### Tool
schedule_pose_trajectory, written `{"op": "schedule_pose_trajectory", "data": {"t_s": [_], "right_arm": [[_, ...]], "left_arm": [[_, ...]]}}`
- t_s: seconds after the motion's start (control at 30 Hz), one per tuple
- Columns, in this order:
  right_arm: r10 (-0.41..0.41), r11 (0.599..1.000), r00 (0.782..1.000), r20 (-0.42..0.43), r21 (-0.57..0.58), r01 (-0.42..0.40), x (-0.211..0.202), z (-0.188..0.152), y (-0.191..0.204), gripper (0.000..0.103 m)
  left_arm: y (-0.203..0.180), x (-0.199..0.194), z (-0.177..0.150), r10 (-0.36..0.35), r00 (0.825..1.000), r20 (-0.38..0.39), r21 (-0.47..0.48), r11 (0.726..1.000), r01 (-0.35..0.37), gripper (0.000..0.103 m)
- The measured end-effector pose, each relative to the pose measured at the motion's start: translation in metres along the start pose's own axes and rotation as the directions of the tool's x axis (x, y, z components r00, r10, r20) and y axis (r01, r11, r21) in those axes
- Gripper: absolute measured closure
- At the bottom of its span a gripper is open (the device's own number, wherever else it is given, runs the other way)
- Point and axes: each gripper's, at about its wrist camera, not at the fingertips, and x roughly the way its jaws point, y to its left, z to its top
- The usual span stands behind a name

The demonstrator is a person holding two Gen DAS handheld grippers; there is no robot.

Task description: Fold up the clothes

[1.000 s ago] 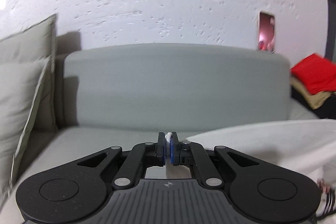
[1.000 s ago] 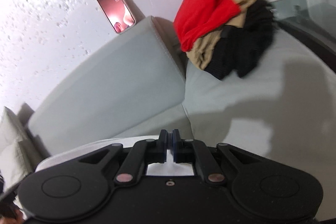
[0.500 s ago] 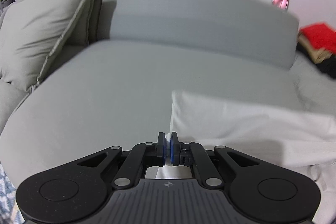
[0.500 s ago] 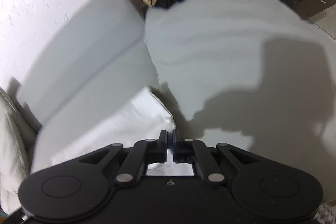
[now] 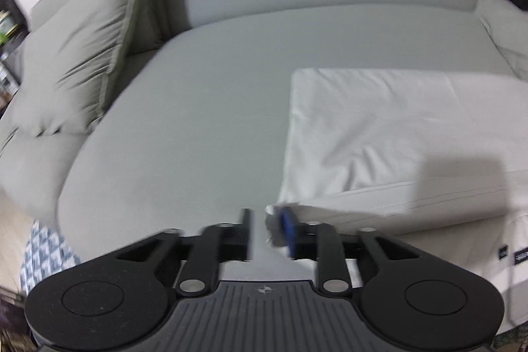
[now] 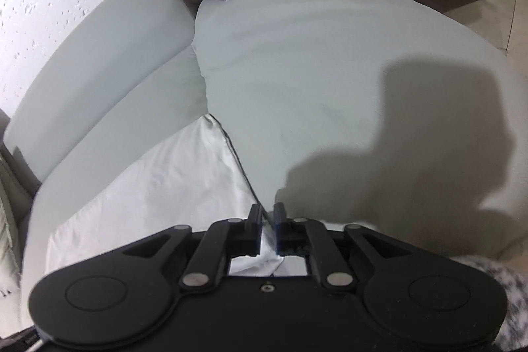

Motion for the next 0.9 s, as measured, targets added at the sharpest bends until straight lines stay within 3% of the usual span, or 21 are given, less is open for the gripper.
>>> {"op": "schedule_pose_trajectory", "data": {"t_s": [0.03,0.1,0.17,0.27,0.37,0.4,0.43,0.47,0.5,0.53,0.6,0.67,0.7,0.77,0.83,0.9], "right_arm": [[0.01,1.0,1.0,0.021,-0.016,-0.01,-0.011,-0.002,0.0,0.073],[0.05,0.997,0.998,0.049,-0.052,-0.048,-0.026,-0.001,0.005,0.071],[0.162,0.983,0.986,-0.035,-0.083,-0.164,-0.02,0.001,0.017,0.07],[0.296,0.943,0.942,-0.159,-0.108,-0.314,-0.008,0.005,0.038,0.069],[0.248,0.951,0.948,-0.202,-0.138,-0.278,0.022,0.003,0.068,0.069],[0.227,0.953,0.952,-0.203,-0.156,-0.26,0.03,0.003,0.077,0.069],[0.208,0.955,0.956,-0.207,-0.17,-0.244,0.035,0.002,0.085,0.058],[0.163,0.959,0.965,-0.205,-0.198,-0.204,0.038,0.0,0.091,0.026],[0.097,0.96,0.975,-0.201,-0.24,-0.144,0.041,-0.002,0.096,0.012],[0.048,0.956,0.979,-0.197,-0.276,-0.102,0.043,-0.003,0.099,0.009],[0.028,0.946,0.979,-0.201,-0.311,-0.091,0.045,-0.002,0.1,0.009],[0.083,0.954,0.972,-0.221,-0.263,-0.141,0.044,0.0,0.094,0.014],[0.085,0.956,0.967,-0.24,-0.255,-0.148,0.048,-0.002,0.093,0.02],[0.062,0.956,0.955,-0.291,-0.258,-0.141,0.061,-0.012,0.089,0.063],[0.039,0.944,0.958,-0.283,-0.304,-0.128,0.053,-0.023,0.085,0.073],[0.051,0.929,0.93,-0.364,-0.325,-0.178,0.036,-0.034,0.082,0.078]], "left_arm": [[0.008,-0.007,0.0,-0.017,1.0,0.022,-0.03,0.999,0.017,0.07],[0.023,-0.014,0.004,-0.09,0.991,0.098,-0.052,0.994,0.095,0.07],[0.016,-0.018,0.015,-0.176,0.974,0.14,-0.034,0.983,0.182,0.067],[-0.017,-0.005,0.034,-0.274,0.951,0.141,0.033,0.962,0.272,0.062],[-0.051,0.014,0.052,-0.279,0.957,0.082,0.086,0.958,0.272,0.06],[-0.061,0.02,0.057,-0.277,0.958,0.074,0.101,0.958,0.27,0.054],[-0.067,0.024,0.058,-0.269,0.96,0.07,0.117,0.958,0.26,0.049],[-0.072,0.03,0.058,-0.251,0.966,0.056,0.128,0.962,0.242,0.049],[-0.077,0.036,0.058,-0.231,0.972,0.043,0.139,0.965,0.224,0.049],[-0.081,0.042,0.059,-0.214,0.976,0.029,0.151,0.967,0.207,0.049],[-0.083,0.052,0.055,-0.212,0.977,0.001,0.166,0.964,0.209,0.049],[-0.085,0.059,0.042,-0.214,0.977,-0.02,0.185,0.959,0.214,0.049],[-0.084,0.057,0.036,-0.214,0.977,-0.009,0.193,0.958,0.211,0.049],[-0.082,0.052,0.025,-0.215,0.977,-0.001,0.208,0.955,0.211,0.049],[-0.08,0.043,0.013,-0.237,0.971,-0.03,0.237,0.942,0.237,0.053],[-0.075,0.02,-0.005,-0.278,0.959,-0.045,0.318,0.906,0.278,0.062]]}}
